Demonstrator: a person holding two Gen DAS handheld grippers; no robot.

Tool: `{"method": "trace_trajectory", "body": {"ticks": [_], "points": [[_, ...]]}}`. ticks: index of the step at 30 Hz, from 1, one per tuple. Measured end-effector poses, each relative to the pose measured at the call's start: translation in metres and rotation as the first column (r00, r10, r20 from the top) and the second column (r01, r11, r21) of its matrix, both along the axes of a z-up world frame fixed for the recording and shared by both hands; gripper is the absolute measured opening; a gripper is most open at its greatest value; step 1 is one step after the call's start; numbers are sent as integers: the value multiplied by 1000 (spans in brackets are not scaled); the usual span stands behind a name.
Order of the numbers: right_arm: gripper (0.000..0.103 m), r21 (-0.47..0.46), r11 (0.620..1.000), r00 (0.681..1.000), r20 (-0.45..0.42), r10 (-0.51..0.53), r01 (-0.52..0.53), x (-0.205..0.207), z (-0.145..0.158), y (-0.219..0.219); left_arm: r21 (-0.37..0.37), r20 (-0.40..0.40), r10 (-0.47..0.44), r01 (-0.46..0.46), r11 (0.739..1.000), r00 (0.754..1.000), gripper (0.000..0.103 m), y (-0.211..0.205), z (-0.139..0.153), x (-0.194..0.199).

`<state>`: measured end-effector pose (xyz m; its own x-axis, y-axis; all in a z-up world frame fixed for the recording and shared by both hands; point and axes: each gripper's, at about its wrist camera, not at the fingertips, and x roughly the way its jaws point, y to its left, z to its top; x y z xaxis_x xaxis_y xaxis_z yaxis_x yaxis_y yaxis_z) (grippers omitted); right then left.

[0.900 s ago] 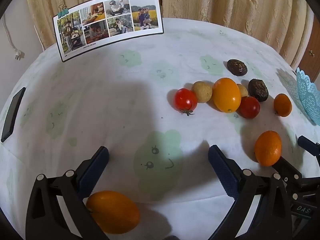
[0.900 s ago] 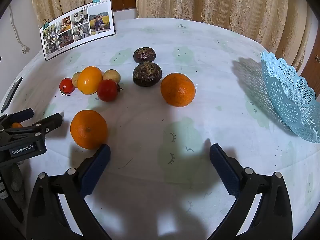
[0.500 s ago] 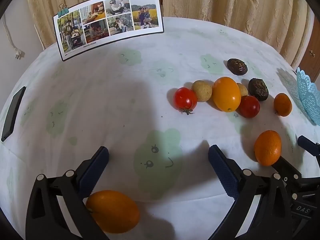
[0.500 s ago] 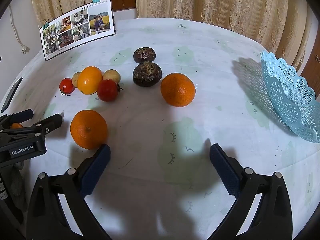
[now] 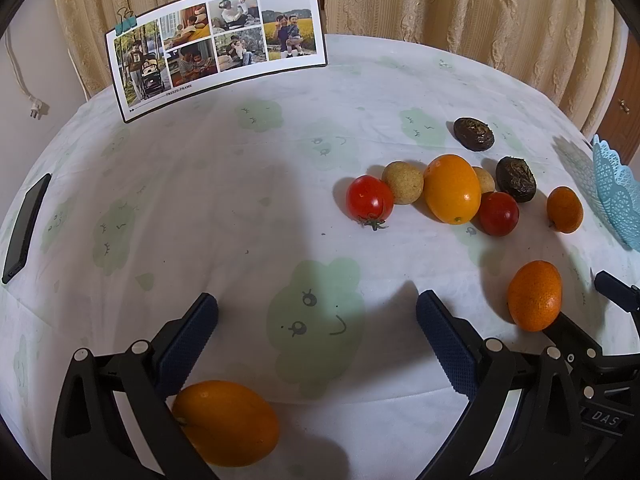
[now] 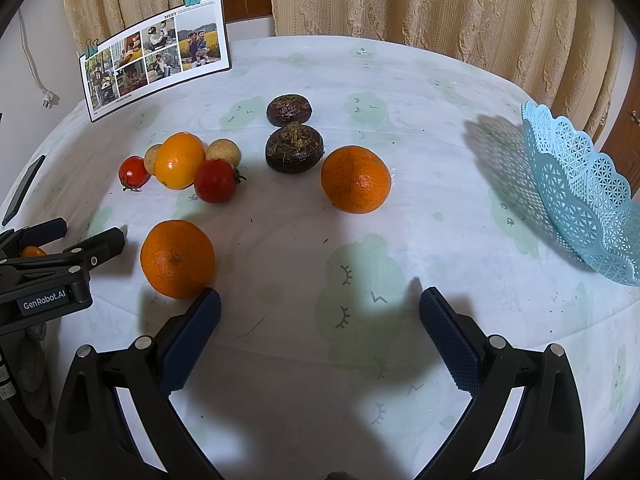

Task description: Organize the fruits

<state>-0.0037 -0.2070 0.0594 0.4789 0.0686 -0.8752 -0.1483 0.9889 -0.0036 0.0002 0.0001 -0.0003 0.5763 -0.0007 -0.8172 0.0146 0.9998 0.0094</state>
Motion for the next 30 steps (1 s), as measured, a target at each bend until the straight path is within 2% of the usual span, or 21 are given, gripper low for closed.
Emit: {"method": "trace_trajectory", "body": {"ticks": [14,20,24,30], "points": [[101,0,1000,1000,-22,16,-16,2,-2,-1,-43,7,-25,25,999,1000,98,3,4,-4],[101,0,1000,999,-28,15,-15,4,-2,-1,-32,75,-33,36,999,997,98,8,21,-15],[101,-1,1000,999,-34,19,-19,4,-3,-1,-37,115,-5,9,999,993,98,24,34,-20],[101,3,1000,999,-31,9,-9,1,-2,-2,-53,133,25,-18,998,991,98,53,42,-32]]}}
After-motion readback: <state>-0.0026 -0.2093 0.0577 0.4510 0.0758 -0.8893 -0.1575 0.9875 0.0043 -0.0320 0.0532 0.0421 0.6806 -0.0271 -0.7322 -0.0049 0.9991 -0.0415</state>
